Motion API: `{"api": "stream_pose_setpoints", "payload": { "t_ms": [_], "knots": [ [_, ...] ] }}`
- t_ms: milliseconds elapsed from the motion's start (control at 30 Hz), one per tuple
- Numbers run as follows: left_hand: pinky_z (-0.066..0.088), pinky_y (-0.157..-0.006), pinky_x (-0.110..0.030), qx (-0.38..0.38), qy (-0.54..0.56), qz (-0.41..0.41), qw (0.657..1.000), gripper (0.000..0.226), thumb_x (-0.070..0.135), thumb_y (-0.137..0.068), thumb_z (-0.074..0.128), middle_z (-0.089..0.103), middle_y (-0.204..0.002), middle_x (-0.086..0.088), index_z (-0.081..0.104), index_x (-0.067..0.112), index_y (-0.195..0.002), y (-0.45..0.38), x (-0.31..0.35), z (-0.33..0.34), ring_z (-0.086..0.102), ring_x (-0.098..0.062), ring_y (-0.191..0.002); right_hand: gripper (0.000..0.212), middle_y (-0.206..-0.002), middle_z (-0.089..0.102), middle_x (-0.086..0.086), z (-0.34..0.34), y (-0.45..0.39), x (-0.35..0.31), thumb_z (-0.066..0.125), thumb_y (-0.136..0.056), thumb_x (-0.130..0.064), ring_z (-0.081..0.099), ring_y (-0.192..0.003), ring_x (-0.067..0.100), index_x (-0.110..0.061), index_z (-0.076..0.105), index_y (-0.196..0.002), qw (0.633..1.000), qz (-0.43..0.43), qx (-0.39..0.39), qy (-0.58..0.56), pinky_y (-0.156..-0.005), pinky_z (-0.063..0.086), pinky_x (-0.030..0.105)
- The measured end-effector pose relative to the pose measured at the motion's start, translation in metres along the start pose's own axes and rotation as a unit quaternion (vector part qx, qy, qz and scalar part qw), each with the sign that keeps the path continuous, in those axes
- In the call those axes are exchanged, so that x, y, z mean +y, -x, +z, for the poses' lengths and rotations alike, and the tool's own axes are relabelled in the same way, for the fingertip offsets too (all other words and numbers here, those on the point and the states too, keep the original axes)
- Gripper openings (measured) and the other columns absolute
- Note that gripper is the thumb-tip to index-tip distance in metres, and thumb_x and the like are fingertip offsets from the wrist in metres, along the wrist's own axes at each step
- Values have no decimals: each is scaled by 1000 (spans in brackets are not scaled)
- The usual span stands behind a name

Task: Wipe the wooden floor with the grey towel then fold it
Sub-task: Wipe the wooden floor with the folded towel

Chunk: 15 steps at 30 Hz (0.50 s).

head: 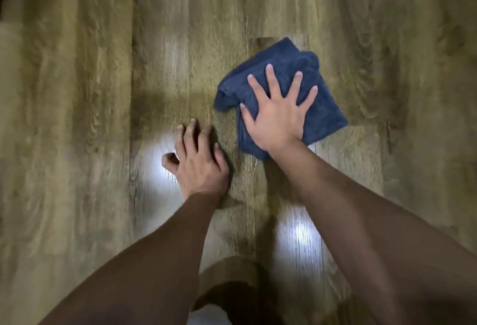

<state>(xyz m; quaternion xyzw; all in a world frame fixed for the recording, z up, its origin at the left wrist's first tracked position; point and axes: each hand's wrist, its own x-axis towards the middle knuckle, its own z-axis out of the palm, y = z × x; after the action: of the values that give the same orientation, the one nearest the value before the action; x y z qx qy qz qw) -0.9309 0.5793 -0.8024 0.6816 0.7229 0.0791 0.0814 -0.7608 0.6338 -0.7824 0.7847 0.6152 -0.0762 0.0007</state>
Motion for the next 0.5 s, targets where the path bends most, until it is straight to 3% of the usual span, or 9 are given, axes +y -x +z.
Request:
{"api": "stream_pose_setpoints", "payload": {
  "t_ms": [167,300,500],
  "knots": [
    [20,-102,-54,-14,-10,-1,1000,44,38,-93,42,39,-155,3,51,32,-135,0,0,0,28,-22,-147,67,-169,12,-3,-4,-30,-5,28,-94,-68,7,-149,52,-42,26,-155,1000,13,-15,2,-111,2,76],
    [18,-101,-51,1,-7,4,1000,44,37,-92,42,40,-154,1,50,29,-135,-1,1,0,29,-23,-147,65,-168,18,-3,-4,-11,-4,32,-95,-65,12,-149,49,-39,31,-155,1000,14,-7,2,-113,7,73],
    [16,-103,-51,-11,2,10,1000,44,35,-94,43,38,-156,-1,47,25,-137,2,0,0,25,-24,-148,68,-168,16,-3,12,137,22,43,-94,-59,11,-151,46,-38,26,-157,999,49,-7,-12,-114,9,71]
  ]
}}
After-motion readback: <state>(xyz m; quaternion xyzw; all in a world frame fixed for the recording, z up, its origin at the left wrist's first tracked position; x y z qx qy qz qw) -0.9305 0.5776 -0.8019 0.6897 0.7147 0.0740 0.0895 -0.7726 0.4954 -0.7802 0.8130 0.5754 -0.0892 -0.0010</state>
